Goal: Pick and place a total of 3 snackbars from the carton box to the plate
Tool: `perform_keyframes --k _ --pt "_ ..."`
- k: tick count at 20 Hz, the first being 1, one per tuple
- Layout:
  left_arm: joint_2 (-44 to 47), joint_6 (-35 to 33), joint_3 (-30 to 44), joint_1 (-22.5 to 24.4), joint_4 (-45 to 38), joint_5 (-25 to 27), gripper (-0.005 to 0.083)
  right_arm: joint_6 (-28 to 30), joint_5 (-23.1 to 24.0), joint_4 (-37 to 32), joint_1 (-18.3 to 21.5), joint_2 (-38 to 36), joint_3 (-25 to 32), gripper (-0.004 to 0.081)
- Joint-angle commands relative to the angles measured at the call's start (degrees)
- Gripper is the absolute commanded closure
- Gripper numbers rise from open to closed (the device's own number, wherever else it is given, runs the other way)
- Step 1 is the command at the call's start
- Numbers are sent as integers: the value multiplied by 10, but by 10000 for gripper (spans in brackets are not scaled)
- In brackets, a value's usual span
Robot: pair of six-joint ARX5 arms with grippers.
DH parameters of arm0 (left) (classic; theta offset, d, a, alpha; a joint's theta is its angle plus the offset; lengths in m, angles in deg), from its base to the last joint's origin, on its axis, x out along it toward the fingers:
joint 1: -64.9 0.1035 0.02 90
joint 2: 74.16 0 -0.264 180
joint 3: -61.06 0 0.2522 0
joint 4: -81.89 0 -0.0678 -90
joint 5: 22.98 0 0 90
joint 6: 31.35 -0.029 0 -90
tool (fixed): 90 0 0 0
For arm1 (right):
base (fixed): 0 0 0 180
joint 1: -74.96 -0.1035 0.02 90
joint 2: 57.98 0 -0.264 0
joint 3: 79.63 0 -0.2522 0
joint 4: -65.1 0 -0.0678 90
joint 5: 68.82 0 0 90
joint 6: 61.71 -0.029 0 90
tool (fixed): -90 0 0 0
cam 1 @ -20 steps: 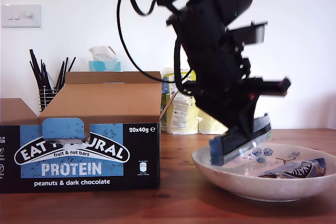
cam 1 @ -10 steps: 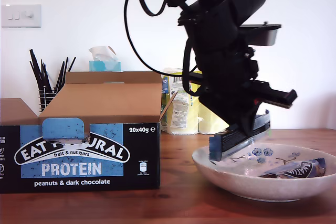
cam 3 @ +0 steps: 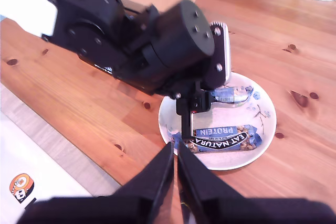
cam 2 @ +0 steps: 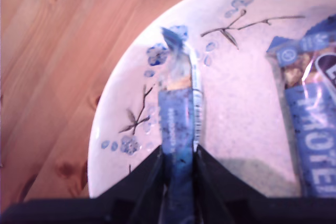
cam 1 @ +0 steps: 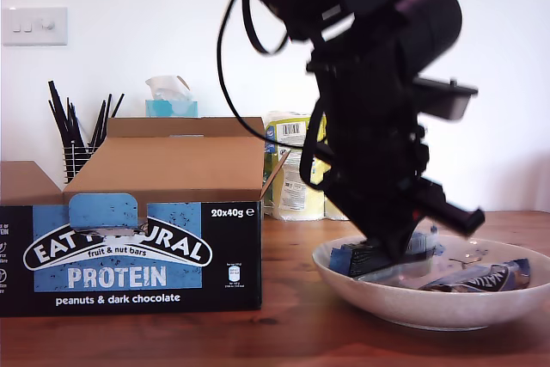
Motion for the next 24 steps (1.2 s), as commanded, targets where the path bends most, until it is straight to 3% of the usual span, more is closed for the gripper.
perform_keyframes --k 1,4,10,17,19,22,24 --pt "-19 -1 3 -6 8 2 718 2 2 -5 -2 -7 7 783" --pt "-19 0 3 -12 15 -3 702 2 2 -5 -2 -7 7 783" --pt "-19 17 -37 -16 67 -68 442 2 2 -5 -3 -7 7 783" --pt "-19 52 -162 -14 177 -105 435 3 2 -2 -3 -7 7 783" --pt "-19 64 -188 -13 212 -106 496 4 2 -2 -3 -7 7 783" --pt "-9 67 -205 -8 259 -145 806 6 2 -9 -2 -7 7 783" --pt "8 83 -205 -2 276 -196 793 22 2 -19 -2 -7 7 783"
